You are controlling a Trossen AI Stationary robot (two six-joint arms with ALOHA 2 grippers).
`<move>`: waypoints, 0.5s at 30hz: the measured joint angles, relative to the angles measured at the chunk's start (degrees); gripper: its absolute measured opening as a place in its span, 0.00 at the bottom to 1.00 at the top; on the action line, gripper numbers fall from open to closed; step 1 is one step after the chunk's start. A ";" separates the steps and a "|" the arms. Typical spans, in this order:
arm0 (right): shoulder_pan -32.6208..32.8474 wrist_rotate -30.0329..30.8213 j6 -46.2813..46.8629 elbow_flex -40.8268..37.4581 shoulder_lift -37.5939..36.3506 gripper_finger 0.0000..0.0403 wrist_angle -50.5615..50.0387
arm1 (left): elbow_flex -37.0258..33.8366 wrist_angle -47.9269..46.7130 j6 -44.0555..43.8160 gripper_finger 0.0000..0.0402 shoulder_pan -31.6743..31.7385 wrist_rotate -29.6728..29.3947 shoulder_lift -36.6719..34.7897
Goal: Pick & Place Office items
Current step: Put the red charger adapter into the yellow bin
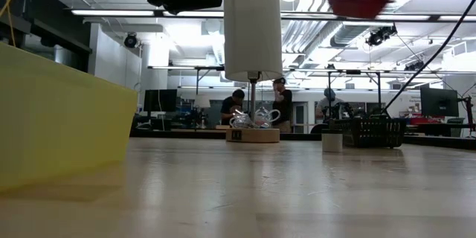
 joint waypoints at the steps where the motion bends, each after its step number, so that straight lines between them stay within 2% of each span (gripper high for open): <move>1: -0.65 0.66 -1.99 0.00 0.00 0.28 1.09 | 0.02 0.00 0.01 0.50 0.01 0.10 0.00; 15: -5.82 6.71 -35.19 0.00 0.00 0.27 24.04 | 0.02 0.00 0.00 0.50 0.00 0.19 0.00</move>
